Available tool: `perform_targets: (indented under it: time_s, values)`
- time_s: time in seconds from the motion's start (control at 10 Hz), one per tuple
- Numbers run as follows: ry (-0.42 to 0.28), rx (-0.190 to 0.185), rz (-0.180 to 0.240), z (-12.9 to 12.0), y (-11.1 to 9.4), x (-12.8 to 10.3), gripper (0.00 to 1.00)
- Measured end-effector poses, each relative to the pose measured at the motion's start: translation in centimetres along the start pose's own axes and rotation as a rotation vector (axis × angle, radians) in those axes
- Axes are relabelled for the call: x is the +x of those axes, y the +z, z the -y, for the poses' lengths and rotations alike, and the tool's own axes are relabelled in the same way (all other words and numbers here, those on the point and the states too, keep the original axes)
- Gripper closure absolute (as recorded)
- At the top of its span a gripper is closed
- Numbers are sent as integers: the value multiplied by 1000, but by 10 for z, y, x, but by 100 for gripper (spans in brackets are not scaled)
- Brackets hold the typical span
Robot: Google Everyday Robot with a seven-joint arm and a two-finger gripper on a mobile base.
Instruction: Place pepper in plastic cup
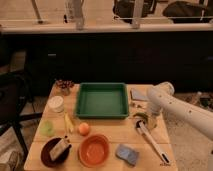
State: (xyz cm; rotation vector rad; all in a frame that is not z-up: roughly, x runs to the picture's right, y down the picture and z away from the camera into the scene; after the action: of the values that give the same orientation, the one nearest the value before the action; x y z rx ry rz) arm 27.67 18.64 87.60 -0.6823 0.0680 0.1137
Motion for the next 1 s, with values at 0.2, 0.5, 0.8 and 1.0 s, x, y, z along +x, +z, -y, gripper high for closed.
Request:
perform_targets:
  time_s: [0.2, 0.5, 0.8, 1.0]
  values:
    - [-22, -19, -3, -2, 4, -3, 20]
    - [-50, -40, 2, -5, 7, -8, 42]
    - [-64, -41, 20, -4, 6, -10, 70]
    - [-73, -41, 30, -5, 4, -10, 92]
